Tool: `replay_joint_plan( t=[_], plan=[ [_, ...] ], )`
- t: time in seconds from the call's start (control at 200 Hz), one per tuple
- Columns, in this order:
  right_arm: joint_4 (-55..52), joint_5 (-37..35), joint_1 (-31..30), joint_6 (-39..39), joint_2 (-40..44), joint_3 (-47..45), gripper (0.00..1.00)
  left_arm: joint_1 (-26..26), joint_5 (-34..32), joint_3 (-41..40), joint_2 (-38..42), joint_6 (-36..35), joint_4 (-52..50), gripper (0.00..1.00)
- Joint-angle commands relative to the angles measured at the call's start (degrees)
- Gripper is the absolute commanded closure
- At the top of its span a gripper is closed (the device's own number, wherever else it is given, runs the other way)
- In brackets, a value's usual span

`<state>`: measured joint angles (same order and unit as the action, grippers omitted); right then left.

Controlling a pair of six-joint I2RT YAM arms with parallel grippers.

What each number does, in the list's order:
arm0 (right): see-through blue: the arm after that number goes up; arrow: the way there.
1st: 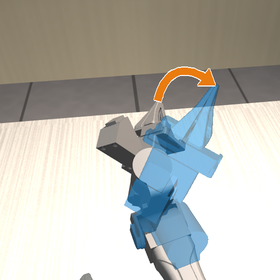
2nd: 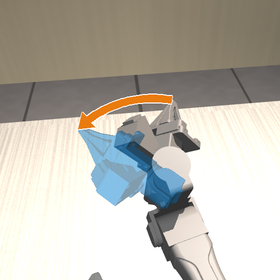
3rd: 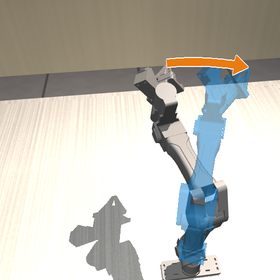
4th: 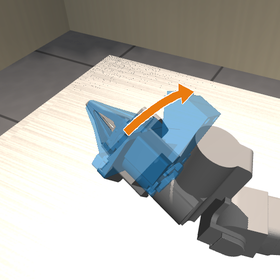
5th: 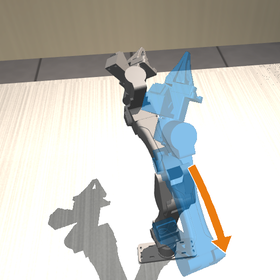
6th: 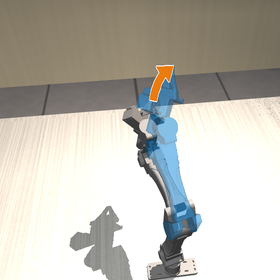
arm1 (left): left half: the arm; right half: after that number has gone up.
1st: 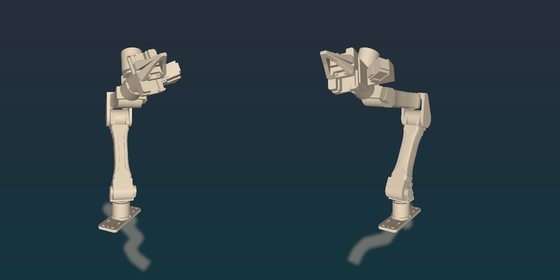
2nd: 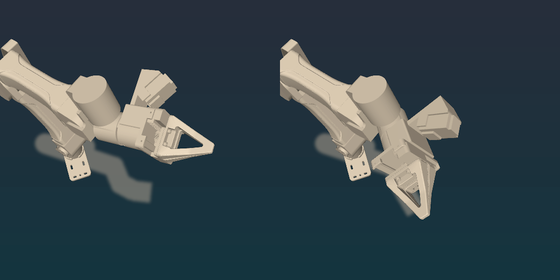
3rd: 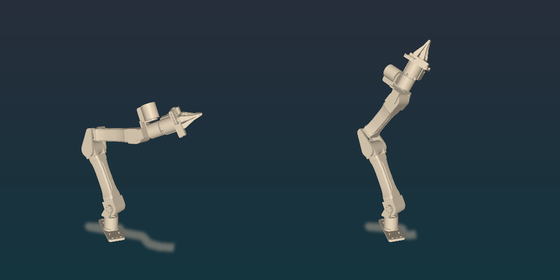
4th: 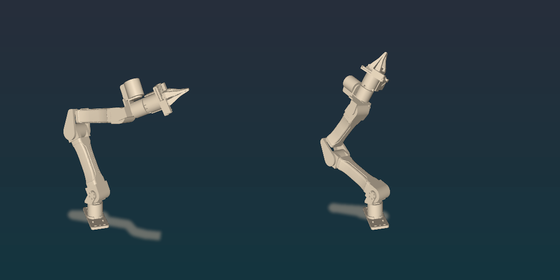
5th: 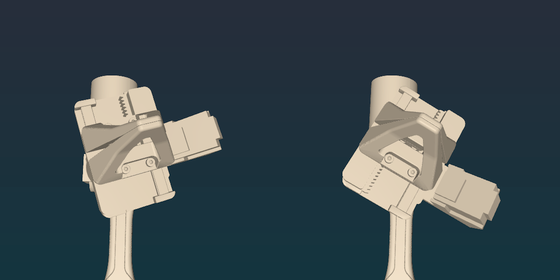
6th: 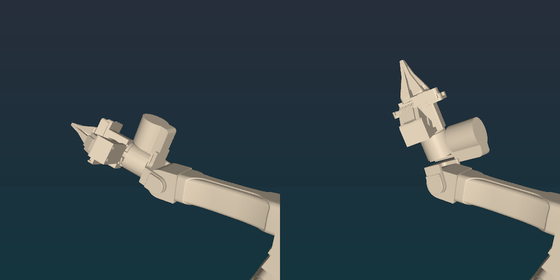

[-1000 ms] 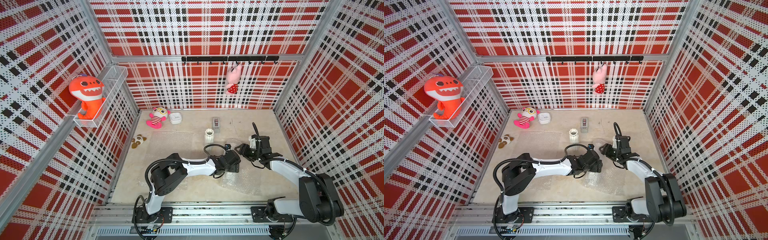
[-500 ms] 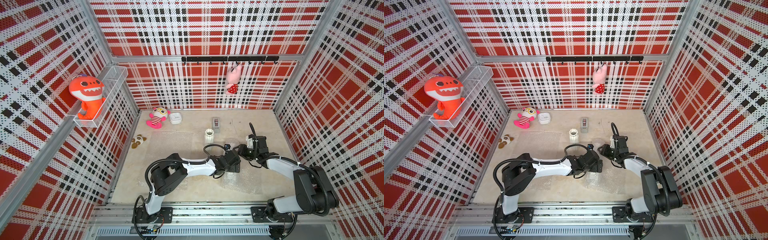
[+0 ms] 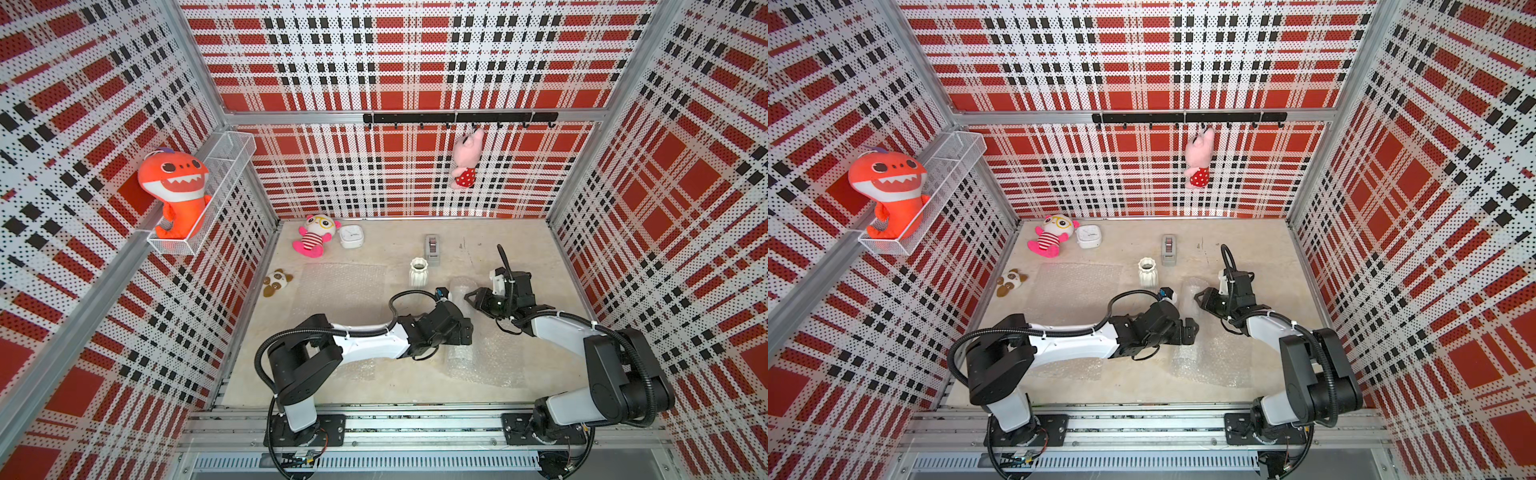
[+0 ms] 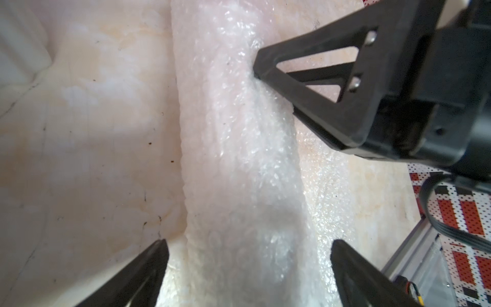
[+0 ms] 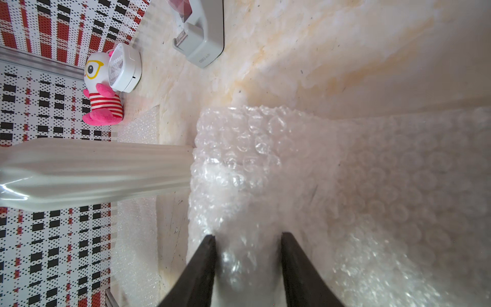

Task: Wrap vases in bubble wrap
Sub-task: Wrap the vase in bubble wrap.

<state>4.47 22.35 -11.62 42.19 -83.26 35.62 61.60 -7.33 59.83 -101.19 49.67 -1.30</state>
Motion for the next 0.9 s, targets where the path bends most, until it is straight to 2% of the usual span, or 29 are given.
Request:
replay_joint_plan(
  t=[0.0,0.09,0.286,0.421,0.576,0.692,0.827,0.897],
  plan=[
    [-4.0,-5.1,0.0,-1.4,0.2,-2.3,0.57,-0.7,3.5,-2.7,0.6,2.6,6.9,0.02],
    [-3.7,-5.3,0.4,-1.2,0.0,-2.6,0.57,-0.8,6.2,-3.5,-1.1,3.6,10.6,0.02],
    [-4.2,-5.9,0.5,-1.6,1.1,-2.1,0.50,-0.5,4.5,-3.8,-3.4,3.5,8.0,0.02],
    [-8.9,-7.0,0.5,-3.5,4.6,0.1,0.42,-0.5,3.1,-5.3,-3.6,3.8,6.6,0.00],
    [-18.3,-10.5,0.3,-6.0,9.8,2.9,0.27,-0.3,2.6,-6.6,-3.7,3.4,7.3,0.03],
    [-26.1,-14.0,-3.4,-5.3,11.1,6.3,0.19,0.1,2.8,-6.9,-3.6,3.4,8.9,0.05],
    [-26.7,-18.5,-9.6,0.4,12.4,7.4,0.04,0.6,2.8,-7.5,-3.4,3.2,9.8,0.07],
    [-25.6,-19.3,-11.0,2.9,11.2,7.5,0.00,0.8,2.7,-8.3,-3.0,3.4,11.0,0.07]
  ],
)
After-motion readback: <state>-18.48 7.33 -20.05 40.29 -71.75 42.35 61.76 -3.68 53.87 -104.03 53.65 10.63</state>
